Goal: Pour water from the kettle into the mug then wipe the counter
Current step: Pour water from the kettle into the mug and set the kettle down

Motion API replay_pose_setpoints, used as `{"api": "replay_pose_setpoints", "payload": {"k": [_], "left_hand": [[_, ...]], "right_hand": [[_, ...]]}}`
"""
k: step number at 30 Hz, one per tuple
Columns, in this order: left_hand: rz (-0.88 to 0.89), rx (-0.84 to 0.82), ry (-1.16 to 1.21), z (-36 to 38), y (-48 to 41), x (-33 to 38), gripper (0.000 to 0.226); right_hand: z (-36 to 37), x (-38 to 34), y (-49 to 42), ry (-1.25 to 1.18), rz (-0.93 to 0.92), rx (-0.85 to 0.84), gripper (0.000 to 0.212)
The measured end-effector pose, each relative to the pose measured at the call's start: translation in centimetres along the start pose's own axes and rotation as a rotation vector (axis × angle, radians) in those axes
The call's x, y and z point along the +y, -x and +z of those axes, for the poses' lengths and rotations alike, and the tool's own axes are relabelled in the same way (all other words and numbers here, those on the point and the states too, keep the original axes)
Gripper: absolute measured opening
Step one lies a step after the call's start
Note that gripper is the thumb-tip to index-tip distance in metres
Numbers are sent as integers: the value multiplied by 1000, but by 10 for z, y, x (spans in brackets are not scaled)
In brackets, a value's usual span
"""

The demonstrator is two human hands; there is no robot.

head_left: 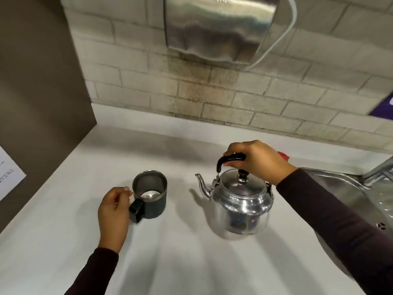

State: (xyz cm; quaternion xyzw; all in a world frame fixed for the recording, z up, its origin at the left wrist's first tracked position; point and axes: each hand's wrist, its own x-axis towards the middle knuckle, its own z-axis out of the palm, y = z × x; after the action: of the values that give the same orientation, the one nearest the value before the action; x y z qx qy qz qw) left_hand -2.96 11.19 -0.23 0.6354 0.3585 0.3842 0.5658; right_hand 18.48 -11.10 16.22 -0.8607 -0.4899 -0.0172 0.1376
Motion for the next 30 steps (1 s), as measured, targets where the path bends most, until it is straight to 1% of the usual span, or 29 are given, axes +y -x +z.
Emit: {"api": "replay_pose_setpoints", "payload": {"k": [3, 4, 6, 8, 12, 16, 23, 30], "left_hand": [[-60, -75, -48, 0, 1, -14, 14], [-91, -124, -70, 1, 1, -19, 16], [-160, -214, -94, 2, 2, -31, 34], [-223, -266, -79, 1, 2, -36, 49], [-262, -341, -86, 0, -1, -42, 59], [-240, -365, -77, -1, -5, -42, 63], [-235, -383, -100, -1, -7, -42, 68], [-250, -378, -119, 0, -6, -40, 66]], "right_hand": [[2, -25, 6, 5, -64, -89, 17], [2, -31, 6, 8, -87, -106, 17], [1, -43, 6, 28, -137, -133, 19], [0, -54, 2, 69, -187, -147, 20], [1, -68, -13, 175, -254, -153, 20], [-1, -80, -35, 242, -286, -180, 16], [0, -96, -58, 283, -313, -217, 14], [3, -107, -72, 331, -351, -244, 13]]}}
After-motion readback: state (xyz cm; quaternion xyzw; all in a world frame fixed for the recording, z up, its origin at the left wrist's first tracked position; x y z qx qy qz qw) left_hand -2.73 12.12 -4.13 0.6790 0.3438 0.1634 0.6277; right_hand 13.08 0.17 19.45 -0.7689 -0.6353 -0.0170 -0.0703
